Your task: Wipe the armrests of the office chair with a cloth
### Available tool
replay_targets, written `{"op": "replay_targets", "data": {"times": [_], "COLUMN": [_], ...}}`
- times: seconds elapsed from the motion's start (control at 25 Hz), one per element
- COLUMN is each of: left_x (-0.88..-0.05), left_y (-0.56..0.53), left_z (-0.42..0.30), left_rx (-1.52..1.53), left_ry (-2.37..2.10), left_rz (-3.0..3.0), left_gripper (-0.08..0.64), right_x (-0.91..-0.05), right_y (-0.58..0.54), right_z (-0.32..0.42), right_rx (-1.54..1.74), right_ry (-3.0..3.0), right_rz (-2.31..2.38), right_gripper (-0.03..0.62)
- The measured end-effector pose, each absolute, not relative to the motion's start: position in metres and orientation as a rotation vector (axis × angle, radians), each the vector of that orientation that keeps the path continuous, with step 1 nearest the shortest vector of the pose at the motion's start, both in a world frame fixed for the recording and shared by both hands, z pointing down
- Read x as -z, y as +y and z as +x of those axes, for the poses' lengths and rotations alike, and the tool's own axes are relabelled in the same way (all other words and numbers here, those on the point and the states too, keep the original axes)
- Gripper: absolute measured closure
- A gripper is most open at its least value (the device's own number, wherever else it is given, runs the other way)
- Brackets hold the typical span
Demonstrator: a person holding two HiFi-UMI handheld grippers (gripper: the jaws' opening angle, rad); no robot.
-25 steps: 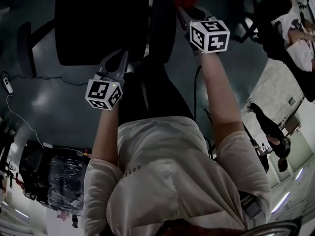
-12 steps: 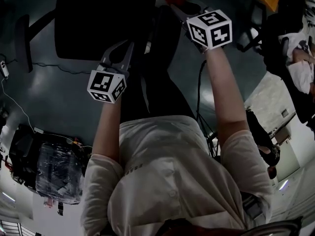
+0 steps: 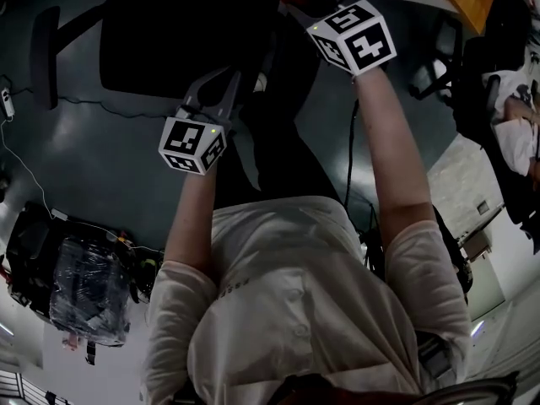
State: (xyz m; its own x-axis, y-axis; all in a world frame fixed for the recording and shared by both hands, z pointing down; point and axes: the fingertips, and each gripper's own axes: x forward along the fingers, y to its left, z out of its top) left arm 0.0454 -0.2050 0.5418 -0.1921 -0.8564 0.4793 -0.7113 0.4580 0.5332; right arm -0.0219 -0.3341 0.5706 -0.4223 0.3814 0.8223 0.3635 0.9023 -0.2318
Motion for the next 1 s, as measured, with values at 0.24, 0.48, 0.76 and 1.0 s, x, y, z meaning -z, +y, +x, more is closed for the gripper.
{"op": "replay_targets", "data": {"times": [0.24,0.48,0.76,1.0], "left_x": [-0.545,-0.538,-0.530,-0.529], "left_y": [-0.184,-0.164,-0.140,-0.115], "left_z": [0.052,0.046,0.030,0.032], "left_rx": [0.288,0.337,0.346,0.333], "left_ry": [-1.957,-1.975,-2.002,-1.993], "left_rz": [1.264,1.249,1.245,1.260], "left_gripper": [0.541,0.541,0.541,0.541], "right_x": [-0.567,-0.571,-0.581,-0.587], "right_y": [-0.311,-0.277,-0.237,-0.208], "right_z": [-0.028,-0.025,-0.010,0.019], "right_rx": [0.148,0.277,0.311,0.362], "right_ry": [-2.041,-1.937,-1.824,-1.734], "right_rz": [-0.564,-0.648,-0.707,-0.744], "right_gripper": [0.543,0.540,0.540,0.540]}}
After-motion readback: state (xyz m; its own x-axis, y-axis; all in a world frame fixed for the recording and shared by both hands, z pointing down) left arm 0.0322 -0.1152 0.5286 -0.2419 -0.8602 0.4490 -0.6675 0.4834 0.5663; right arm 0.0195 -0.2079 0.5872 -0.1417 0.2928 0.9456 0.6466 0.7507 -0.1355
